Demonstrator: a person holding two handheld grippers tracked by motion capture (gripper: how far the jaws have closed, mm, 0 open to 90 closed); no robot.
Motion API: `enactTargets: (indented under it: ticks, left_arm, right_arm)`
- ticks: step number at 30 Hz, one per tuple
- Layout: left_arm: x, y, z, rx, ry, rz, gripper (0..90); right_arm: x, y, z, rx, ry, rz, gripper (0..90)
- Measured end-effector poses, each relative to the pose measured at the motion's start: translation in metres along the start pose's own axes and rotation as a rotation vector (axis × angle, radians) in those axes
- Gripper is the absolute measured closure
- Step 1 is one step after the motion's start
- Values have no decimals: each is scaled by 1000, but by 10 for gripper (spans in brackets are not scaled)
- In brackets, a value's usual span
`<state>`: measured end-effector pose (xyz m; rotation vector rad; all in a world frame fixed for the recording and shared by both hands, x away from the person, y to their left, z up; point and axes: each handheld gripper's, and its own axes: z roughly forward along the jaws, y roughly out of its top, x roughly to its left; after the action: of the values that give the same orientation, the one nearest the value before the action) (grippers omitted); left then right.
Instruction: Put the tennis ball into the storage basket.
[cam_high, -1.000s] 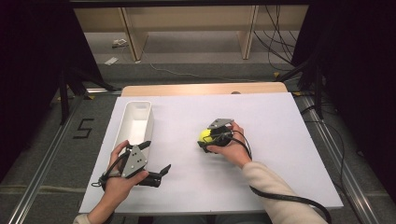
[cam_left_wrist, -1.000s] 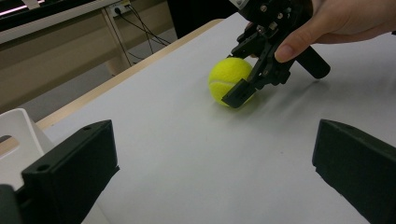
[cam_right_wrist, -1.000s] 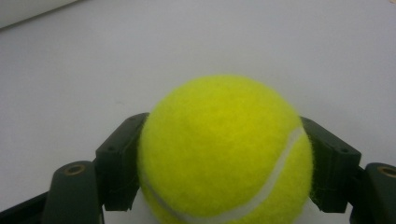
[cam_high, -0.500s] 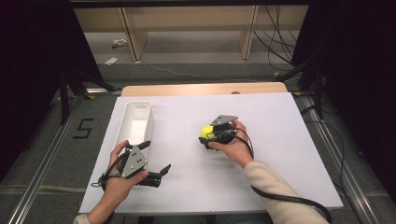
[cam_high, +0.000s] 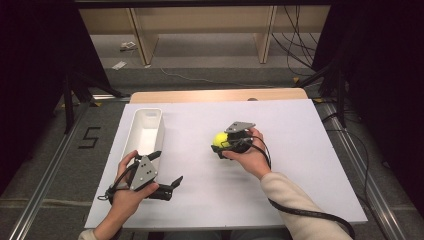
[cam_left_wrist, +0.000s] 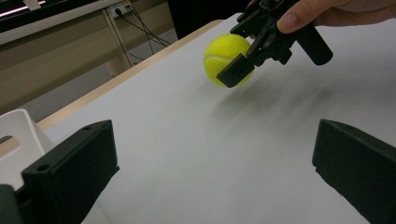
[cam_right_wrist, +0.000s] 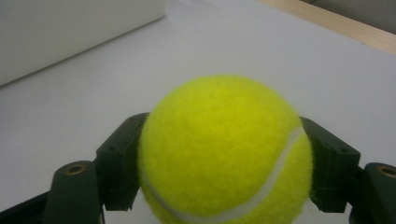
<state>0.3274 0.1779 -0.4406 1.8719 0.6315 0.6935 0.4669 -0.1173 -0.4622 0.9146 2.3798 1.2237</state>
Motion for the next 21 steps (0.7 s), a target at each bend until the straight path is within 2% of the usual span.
enactTargets:
  ticks: [21]
  left_arm:
    - [0,0,0,-2,-1,-2,0]
  right_arm:
    - [7,12,-6,-40,18,-5,269]
